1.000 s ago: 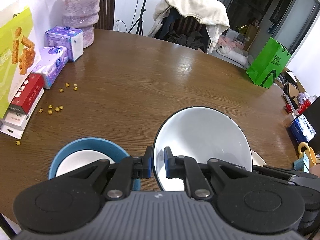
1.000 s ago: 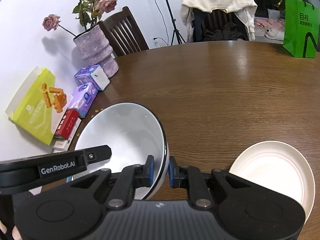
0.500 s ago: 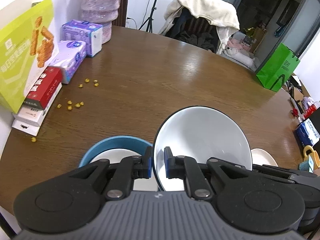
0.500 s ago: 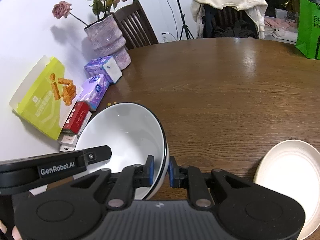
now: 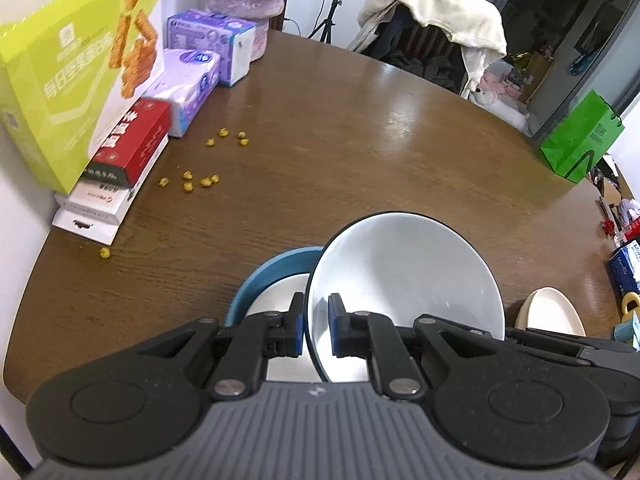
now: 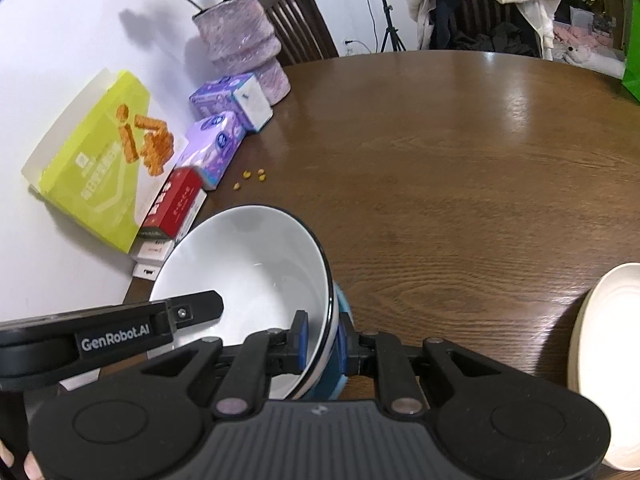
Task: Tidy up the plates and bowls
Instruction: 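Lower the held white bowl into the blue bowl with both grippers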
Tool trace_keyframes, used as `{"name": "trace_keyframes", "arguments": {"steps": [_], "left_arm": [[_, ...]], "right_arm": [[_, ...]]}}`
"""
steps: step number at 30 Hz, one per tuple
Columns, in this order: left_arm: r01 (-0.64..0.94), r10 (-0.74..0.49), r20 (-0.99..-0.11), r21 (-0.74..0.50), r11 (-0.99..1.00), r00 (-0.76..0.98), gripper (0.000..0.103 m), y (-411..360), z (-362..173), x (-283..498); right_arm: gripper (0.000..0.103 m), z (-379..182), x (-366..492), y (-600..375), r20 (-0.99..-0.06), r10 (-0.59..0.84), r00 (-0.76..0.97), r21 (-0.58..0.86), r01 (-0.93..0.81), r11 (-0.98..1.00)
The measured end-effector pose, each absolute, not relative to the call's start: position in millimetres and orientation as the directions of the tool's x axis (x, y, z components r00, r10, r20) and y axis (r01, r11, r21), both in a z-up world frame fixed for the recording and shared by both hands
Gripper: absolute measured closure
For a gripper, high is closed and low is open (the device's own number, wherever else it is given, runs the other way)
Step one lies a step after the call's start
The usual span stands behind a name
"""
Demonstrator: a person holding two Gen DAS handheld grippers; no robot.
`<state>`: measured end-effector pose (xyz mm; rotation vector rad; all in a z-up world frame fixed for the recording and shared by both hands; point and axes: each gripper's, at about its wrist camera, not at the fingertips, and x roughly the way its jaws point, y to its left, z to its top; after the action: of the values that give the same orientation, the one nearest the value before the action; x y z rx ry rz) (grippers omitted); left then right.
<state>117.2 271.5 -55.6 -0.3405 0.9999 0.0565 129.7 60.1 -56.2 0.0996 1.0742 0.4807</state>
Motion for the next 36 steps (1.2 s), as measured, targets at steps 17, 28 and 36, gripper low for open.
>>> {"name": "trace_keyframes", "arguments": {"steps": [17,28,36], "left_arm": [[-0.180,-0.139,-0.862,-0.255,0.950,0.488,0.091,289,-87,125],[-0.168,-0.142,-0.871,-0.246,0.954,0.471,0.091,295,-96,124],[-0.160,-0.160,-0.870,-0.261,0.952,0.466,0.091,296,-99,123]], "right_arm": [[0.088,-81,133,89,-0.861,0.370,0.348,0.258,-0.327,0.909],[0.088,-88,132,103,-0.872,0.341,0.351,0.208,-0.365,0.908],[0.088,-88,133,103,-0.870,0.339,0.357,0.208,-0.358,0.910]]}}
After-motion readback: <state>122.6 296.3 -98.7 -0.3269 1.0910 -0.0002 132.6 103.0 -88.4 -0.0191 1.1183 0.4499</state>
